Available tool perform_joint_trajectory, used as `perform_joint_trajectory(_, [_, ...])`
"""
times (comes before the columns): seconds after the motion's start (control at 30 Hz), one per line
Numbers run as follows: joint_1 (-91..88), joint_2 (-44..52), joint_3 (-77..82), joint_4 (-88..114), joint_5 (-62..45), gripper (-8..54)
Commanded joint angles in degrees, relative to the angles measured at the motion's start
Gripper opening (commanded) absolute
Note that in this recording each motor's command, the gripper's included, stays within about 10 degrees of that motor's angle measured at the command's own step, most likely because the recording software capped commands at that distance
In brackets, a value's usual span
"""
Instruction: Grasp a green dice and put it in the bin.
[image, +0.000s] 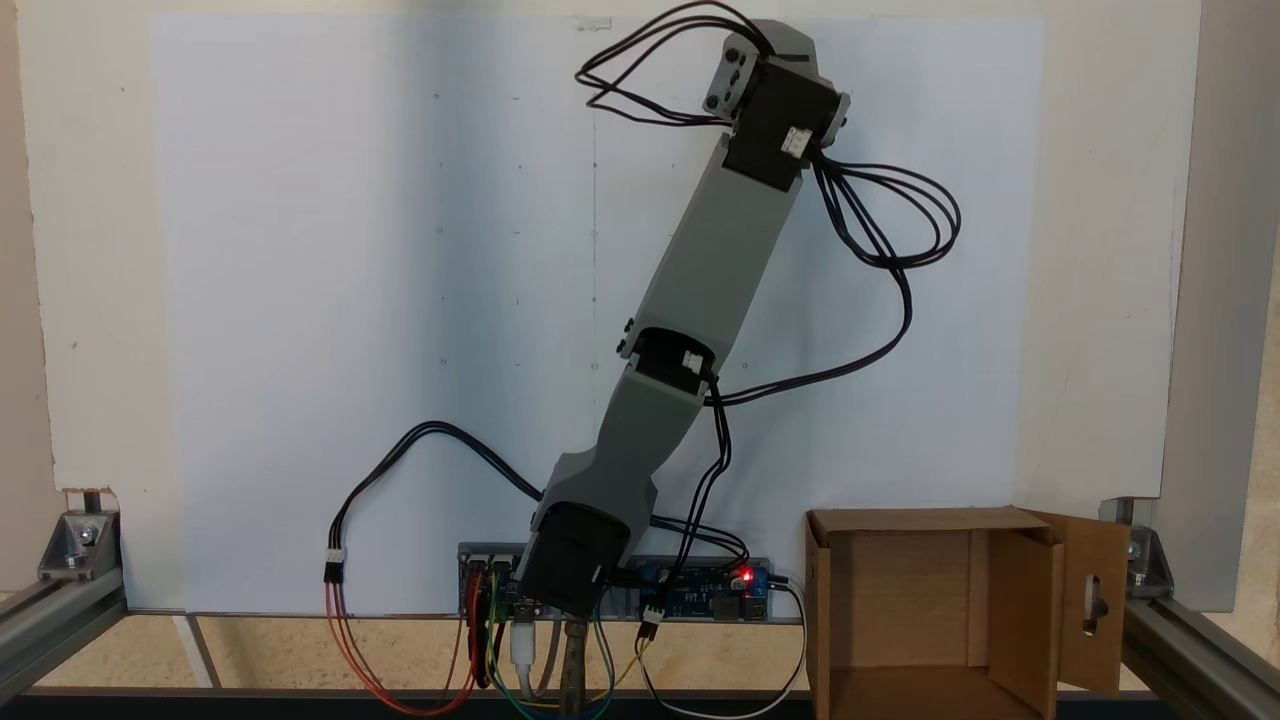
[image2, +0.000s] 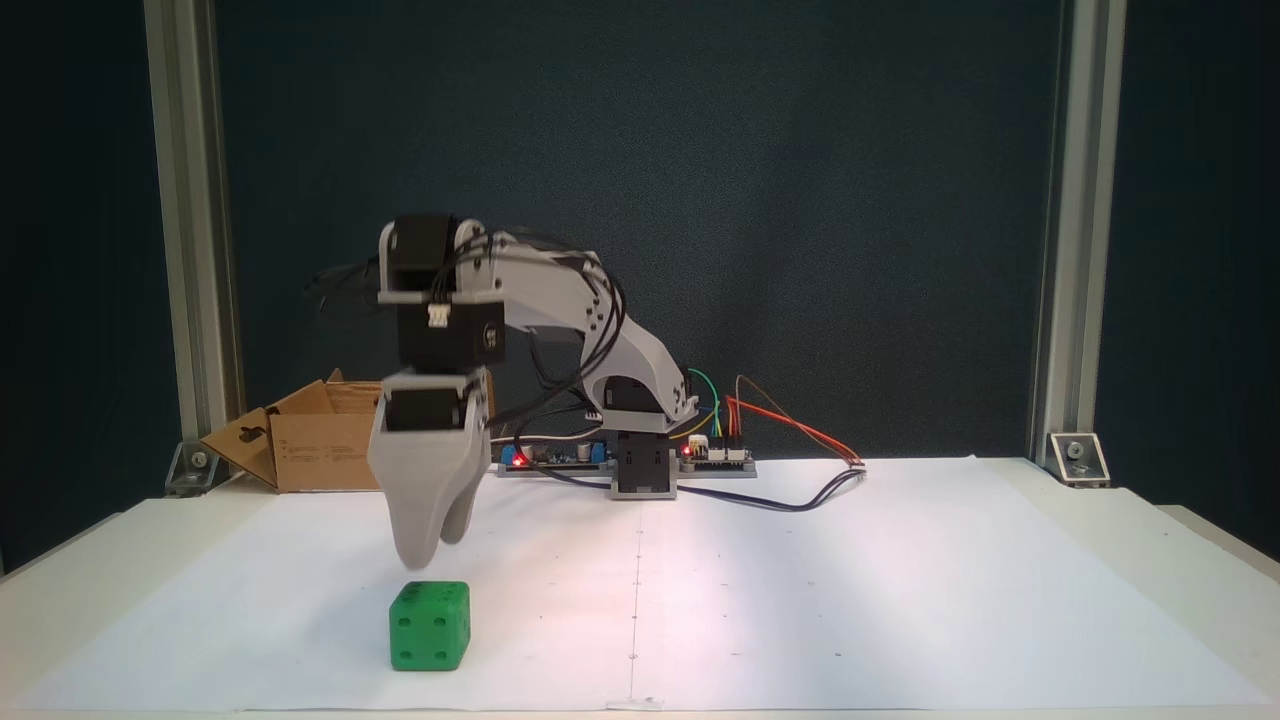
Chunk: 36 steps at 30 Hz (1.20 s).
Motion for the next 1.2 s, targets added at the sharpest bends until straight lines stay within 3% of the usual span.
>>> perform_joint_trajectory(0.0, [0.0,0.1,-4.2,2.8,-3.9,45.6])
perform_joint_trajectory(0.97, [1.5,-8.7,-4.2,-7.7,-3.3,42.1])
perform_joint_trajectory(1.1, [1.7,-9.3,-4.2,-7.7,-3.2,37.2])
perform_joint_trajectory(1.17, [1.8,-9.6,-4.2,-7.7,-2.4,30.1])
